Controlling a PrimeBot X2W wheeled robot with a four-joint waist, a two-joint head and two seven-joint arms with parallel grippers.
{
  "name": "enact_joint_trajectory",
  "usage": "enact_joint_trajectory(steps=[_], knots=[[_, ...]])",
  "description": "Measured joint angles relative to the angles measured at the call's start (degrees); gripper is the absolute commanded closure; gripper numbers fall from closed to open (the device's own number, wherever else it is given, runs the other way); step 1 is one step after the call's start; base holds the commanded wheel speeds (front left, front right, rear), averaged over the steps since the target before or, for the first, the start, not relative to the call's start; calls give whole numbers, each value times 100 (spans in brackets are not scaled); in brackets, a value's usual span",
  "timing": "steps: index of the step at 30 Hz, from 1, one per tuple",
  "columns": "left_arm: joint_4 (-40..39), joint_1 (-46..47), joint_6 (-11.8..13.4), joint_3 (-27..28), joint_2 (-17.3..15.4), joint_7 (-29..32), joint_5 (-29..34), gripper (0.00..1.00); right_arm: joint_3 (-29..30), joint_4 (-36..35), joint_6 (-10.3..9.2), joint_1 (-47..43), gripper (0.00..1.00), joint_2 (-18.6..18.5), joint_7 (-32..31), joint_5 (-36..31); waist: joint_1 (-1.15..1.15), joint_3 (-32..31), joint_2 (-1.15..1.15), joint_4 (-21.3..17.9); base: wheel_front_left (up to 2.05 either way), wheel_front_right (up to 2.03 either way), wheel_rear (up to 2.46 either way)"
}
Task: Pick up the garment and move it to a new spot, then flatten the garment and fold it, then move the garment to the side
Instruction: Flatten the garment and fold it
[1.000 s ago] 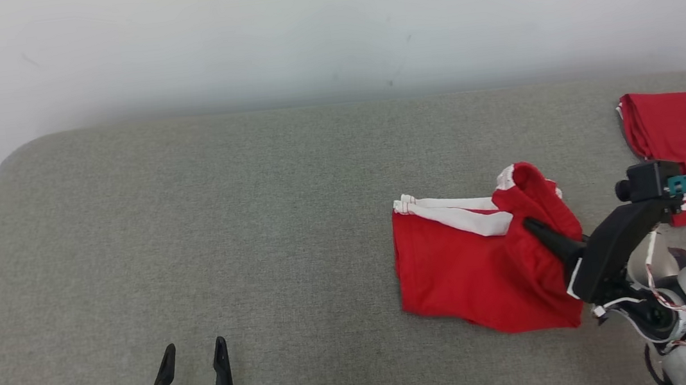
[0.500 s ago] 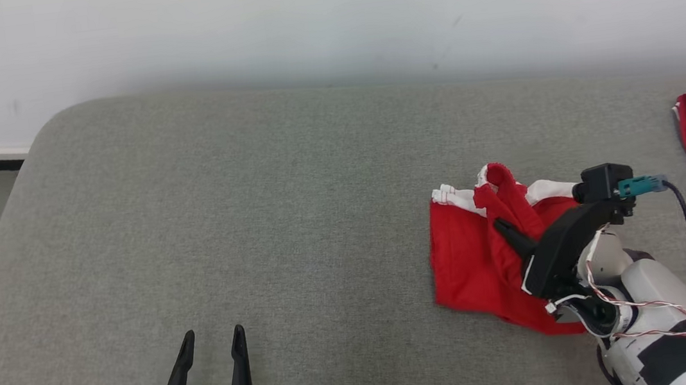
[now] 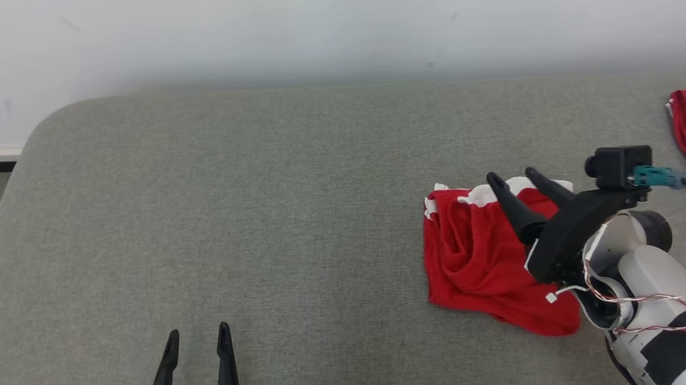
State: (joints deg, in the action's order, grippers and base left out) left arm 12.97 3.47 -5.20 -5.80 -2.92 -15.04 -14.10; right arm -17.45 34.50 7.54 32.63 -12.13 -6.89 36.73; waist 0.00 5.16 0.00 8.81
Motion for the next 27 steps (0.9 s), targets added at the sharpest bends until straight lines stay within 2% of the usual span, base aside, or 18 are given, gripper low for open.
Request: enact_joint_trajectory(steps=[6,13,17,22,27], knots=[[-92,-41,3,221,0,-1,107,0,-20,-545,0,-288,0,-360,878,0,0,-55,0,-257,0,0,0],[-246,-109,-25,483,0,0,257,0,54,-1063,0,-863,0,-454,1686,-34,0,-112,0,-621,0,0,0],[-319,-112,-24,587,-1,0,354,0,211,-1318,0,-1214,0,-442,1939,-137,0,-153,0,-818,0,0,0],[-354,-115,-27,717,1,0,411,0,519,-1759,0,-1729,0,-416,2106,-613,0,-236,0,-1001,0,0,0],[-365,-122,-42,776,0,-1,454,0,834,-2210,0,-2288,0,-231,2157,-935,0,-302,0,-1093,0,0,0]])
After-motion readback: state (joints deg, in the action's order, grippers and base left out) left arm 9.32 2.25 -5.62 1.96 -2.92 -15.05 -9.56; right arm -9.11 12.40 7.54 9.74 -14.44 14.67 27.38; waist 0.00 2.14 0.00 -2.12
